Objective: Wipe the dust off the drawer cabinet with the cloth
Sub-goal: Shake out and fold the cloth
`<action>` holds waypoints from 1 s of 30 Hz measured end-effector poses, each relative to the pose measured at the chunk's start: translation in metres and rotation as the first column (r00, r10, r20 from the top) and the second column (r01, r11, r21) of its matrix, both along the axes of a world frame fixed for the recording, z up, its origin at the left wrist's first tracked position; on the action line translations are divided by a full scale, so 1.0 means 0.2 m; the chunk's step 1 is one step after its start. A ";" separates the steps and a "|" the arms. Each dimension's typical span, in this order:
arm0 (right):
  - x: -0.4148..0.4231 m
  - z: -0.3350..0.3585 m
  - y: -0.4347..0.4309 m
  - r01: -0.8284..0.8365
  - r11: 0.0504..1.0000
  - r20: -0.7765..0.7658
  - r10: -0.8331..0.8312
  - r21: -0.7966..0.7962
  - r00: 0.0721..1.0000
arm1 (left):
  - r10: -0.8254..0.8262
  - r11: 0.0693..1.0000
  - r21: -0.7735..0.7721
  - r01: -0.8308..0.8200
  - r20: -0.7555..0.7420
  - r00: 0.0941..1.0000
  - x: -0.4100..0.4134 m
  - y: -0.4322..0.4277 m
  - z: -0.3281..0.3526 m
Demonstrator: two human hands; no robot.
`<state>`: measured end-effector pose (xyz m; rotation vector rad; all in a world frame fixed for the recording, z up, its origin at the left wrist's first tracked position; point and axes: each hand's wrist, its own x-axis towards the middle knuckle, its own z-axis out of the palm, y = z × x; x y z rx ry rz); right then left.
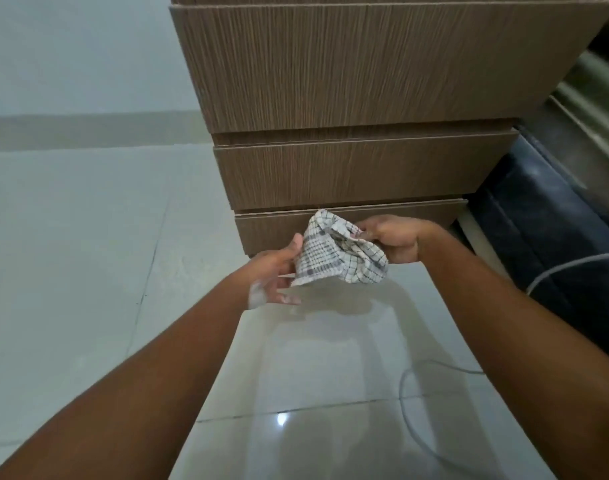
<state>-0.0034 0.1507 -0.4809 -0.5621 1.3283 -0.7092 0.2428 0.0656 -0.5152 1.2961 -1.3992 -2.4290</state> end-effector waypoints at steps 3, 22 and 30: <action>0.06 0.00 -0.05 0.021 0.998 0.004 -0.021 -0.060 1.000 | 0.073 0.995 -0.062 -0.079 -0.098 0.992 0.00 -0.03 0.09; 0.11 0.15 -0.05 0.064 0.959 0.045 -0.053 -0.276 0.998 | 0.234 0.957 -0.173 -0.234 -0.020 0.972 0.03 -0.10 0.14; 0.11 0.22 -0.07 0.118 0.962 0.118 -0.091 -0.244 0.989 | 0.083 0.994 -0.075 -0.082 0.012 0.996 0.01 -0.08 0.11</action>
